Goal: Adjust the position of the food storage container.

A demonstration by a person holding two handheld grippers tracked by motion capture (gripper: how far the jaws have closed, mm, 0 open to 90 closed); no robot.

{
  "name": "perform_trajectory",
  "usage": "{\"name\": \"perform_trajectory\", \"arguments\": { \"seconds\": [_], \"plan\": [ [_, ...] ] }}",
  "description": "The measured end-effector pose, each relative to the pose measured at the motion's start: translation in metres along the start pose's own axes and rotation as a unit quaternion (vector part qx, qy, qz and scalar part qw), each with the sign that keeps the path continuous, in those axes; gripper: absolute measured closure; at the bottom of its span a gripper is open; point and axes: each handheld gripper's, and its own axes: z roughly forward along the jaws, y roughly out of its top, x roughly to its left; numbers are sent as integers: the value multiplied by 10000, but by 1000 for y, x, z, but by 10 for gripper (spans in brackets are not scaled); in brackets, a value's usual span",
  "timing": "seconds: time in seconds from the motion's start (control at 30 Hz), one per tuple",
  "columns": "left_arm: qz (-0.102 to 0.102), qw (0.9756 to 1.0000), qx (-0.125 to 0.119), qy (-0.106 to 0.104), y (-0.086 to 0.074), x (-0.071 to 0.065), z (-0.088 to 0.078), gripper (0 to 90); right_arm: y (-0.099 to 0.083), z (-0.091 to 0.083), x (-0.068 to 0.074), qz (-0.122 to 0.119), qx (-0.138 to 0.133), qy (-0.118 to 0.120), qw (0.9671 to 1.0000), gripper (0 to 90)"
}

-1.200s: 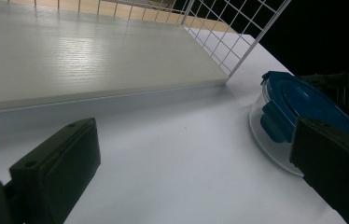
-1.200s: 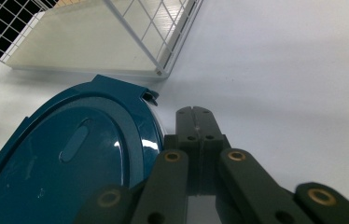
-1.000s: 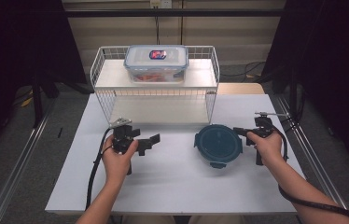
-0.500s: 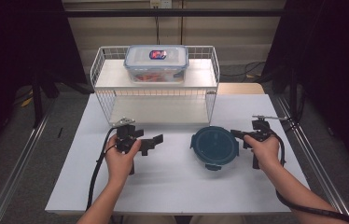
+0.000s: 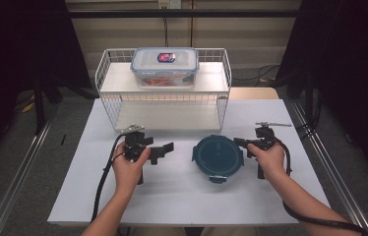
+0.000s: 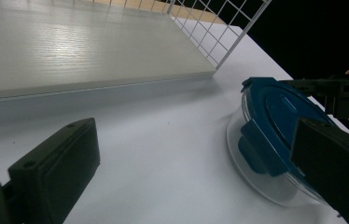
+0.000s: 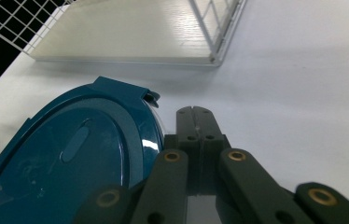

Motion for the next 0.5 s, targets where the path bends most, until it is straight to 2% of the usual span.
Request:
{"name": "perform_trajectory", "arguments": {
  "seconds": [0.27, 0.47, 0.5],
  "plan": [
    [-12, 10000, 43, -36, -1, -1, 1, 13, 0, 7, 6, -96, -35, 64, 9999, 900],
    [-37, 9999, 86, -77, -2, -2, 1, 13, 0, 3, 4, -58, -73, 115, 9999, 897],
    [-55, 9999, 76, -105, -2, -2, 1, 13, 0, 2, 4, -73, -123, 121, 9998, 871]
  ]
}}
